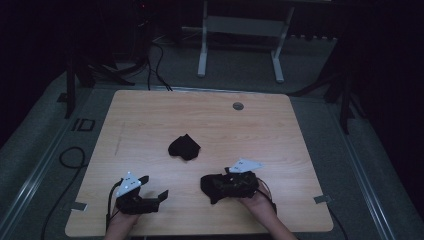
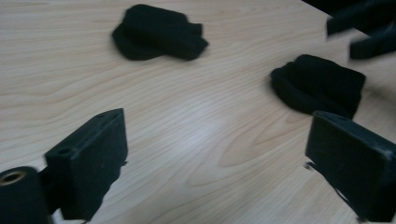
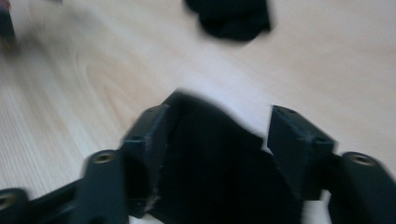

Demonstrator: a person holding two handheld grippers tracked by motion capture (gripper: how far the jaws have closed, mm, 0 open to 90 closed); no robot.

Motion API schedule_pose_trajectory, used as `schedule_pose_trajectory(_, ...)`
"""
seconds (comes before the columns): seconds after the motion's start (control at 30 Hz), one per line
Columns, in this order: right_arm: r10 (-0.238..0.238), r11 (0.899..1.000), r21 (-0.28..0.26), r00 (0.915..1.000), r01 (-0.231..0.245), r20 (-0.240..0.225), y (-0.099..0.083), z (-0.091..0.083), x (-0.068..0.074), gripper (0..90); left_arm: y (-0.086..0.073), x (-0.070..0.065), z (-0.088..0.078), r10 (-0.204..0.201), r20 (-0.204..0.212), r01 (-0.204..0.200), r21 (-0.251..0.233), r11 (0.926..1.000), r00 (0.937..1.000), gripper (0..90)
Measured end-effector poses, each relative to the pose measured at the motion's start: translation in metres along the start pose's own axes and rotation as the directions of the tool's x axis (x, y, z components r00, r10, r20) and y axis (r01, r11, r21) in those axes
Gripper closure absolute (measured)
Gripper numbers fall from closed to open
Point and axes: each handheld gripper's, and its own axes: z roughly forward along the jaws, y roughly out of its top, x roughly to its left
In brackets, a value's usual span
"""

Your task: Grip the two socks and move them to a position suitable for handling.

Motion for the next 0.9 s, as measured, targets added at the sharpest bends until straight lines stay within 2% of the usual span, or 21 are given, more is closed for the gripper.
schedule_pose_trajectory(0.03, -0.001, 1.0, -0.022, 1.0, 0.001, 0.003, 0.003, -0.008, -0.003, 34.3, 0.002, -0.003, 0.003, 0.005, 0.018, -0.005, 0.011, 0.9999, 0.9998, 7.4)
schedule_pose_trajectory(0.1, -0.003, 0.999, -0.051, 0.9991, 0.005, 0.042, 0.006, -0.022, -0.011, 33.0, 0.006, -0.01, 0.009, 0.013, 0.057, -0.014, 0.02, 0.9997, 0.9983, 13.9)
schedule_pose_trajectory(0.17, 0.025, 0.998, -0.066, 0.9987, -0.022, 0.044, 0.005, -0.032, -0.021, 35.4, 0.011, -0.017, 0.019, 0.012, 0.111, -0.018, 0.052, 0.9985, 0.9937, 15.5)
schedule_pose_trajectory(0.23, 0.054, 0.998, -0.048, 0.9973, -0.051, 0.05, 0.0, -0.035, -0.029, 37.6, 0.016, -0.023, 0.03, -0.01, 0.166, -0.004, 0.081, 0.9967, 0.986, 18.5)
schedule_pose_trajectory(0.37, 0.061, 0.998, 0.01, 0.9975, -0.062, 0.035, -0.014, -0.03, -0.035, 40.8, 0.028, -0.032, 0.053, -0.008, 0.205, -0.017, 0.12, 0.9927, 0.9787, 22.8)
schedule_pose_trajectory(0.43, 0.066, 0.997, 0.034, 0.9977, -0.067, 0.017, -0.021, -0.025, -0.035, 42.4, 0.033, -0.033, 0.064, -0.014, 0.241, -0.021, 0.145, 0.9892, 0.9704, 28.9)
schedule_pose_trajectory(0.5, 0.066, 0.996, 0.055, 0.9977, -0.067, 0.012, -0.026, -0.019, -0.033, 44.7, 0.036, -0.034, 0.077, -0.039, 0.279, -0.01, 0.172, 0.9851, 0.9596, 33.7)
schedule_pose_trajectory(0.6, 0.054, 0.995, 0.086, 0.9985, -0.055, 0.008, -0.03, -0.01, -0.032, 49.2, 0.037, -0.036, 0.091, -0.037, 0.284, -0.025, 0.213, 0.9766, 0.9581, 40.4)
schedule_pose_trajectory(0.67, 0.053, 0.993, 0.104, 0.9986, -0.053, 0.008, -0.032, -0.005, -0.033, 52.5, 0.037, -0.037, 0.099, -0.036, 0.289, -0.032, 0.227, 0.9735, 0.9567, 43.6)
schedule_pose_trajectory(0.83, 0.035, 0.988, 0.151, 0.9991, -0.039, 0.025, -0.036, 0.003, -0.033, 62.9, 0.037, -0.04, 0.112, -0.025, 0.295, -0.059, 0.273, 0.9603, 0.955, 53.7)
schedule_pose_trajectory(0.9, 0.035, 0.989, 0.146, 0.9991, -0.038, 0.023, -0.037, 0.003, -0.033, 66.8, 0.037, -0.041, 0.116, -0.031, 0.302, -0.057, 0.277, 0.959, 0.9528, 59.1)
